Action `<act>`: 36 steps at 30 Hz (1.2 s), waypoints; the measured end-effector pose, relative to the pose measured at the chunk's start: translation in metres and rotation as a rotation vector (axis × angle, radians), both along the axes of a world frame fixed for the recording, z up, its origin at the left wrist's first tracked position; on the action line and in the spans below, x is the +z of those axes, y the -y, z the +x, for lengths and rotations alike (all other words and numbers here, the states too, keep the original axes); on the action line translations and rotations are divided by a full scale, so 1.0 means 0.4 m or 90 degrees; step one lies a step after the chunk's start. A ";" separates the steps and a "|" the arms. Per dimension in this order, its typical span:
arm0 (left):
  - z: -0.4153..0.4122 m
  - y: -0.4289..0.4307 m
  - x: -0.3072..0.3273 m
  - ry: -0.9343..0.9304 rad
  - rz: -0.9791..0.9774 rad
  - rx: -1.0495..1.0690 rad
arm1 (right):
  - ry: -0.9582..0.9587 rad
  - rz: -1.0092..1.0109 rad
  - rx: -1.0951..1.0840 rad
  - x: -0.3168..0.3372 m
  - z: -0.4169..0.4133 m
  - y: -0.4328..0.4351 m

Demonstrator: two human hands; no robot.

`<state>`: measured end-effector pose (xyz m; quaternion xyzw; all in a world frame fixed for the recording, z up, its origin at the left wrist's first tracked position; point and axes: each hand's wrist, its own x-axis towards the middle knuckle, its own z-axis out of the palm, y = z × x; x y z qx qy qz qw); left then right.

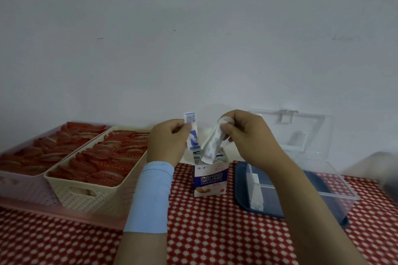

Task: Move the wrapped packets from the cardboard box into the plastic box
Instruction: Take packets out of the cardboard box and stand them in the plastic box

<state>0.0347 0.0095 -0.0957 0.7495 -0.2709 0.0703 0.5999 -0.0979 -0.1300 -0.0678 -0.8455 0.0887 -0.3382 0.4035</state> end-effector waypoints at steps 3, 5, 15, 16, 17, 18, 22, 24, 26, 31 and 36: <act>-0.042 0.016 0.024 -0.092 0.035 -0.179 | -0.028 -0.009 0.024 0.004 -0.026 0.004; -0.074 0.027 0.034 -0.158 0.053 -0.262 | -0.053 -0.022 0.005 -0.001 -0.046 0.013; -0.158 0.048 0.018 -0.457 -0.077 -0.570 | -0.014 0.134 0.059 -0.009 -0.139 0.033; -0.163 0.051 0.016 -0.460 -0.078 -0.582 | -0.006 0.160 0.068 -0.008 -0.146 0.034; -0.165 0.055 0.013 -0.462 -0.081 -0.590 | 0.001 0.185 0.078 -0.008 -0.149 0.034; -0.170 0.059 0.011 -0.466 -0.088 -0.595 | 0.008 0.208 0.088 -0.009 -0.151 0.034; -0.183 0.079 0.002 -0.497 -0.130 -0.603 | 0.018 0.223 0.095 -0.015 -0.148 0.035; -0.188 0.086 -0.001 -0.523 -0.142 -0.600 | 0.005 0.210 0.071 -0.018 -0.145 0.033; -0.189 0.094 -0.004 -0.541 -0.146 -0.583 | -0.016 0.160 0.031 -0.021 -0.141 0.032; -0.181 0.103 -0.006 -0.582 -0.215 -0.538 | 0.000 -0.023 -0.027 -0.022 -0.149 0.032; -0.183 0.101 0.000 -0.607 -0.208 -0.561 | -0.181 -0.155 0.057 -0.001 -0.173 0.020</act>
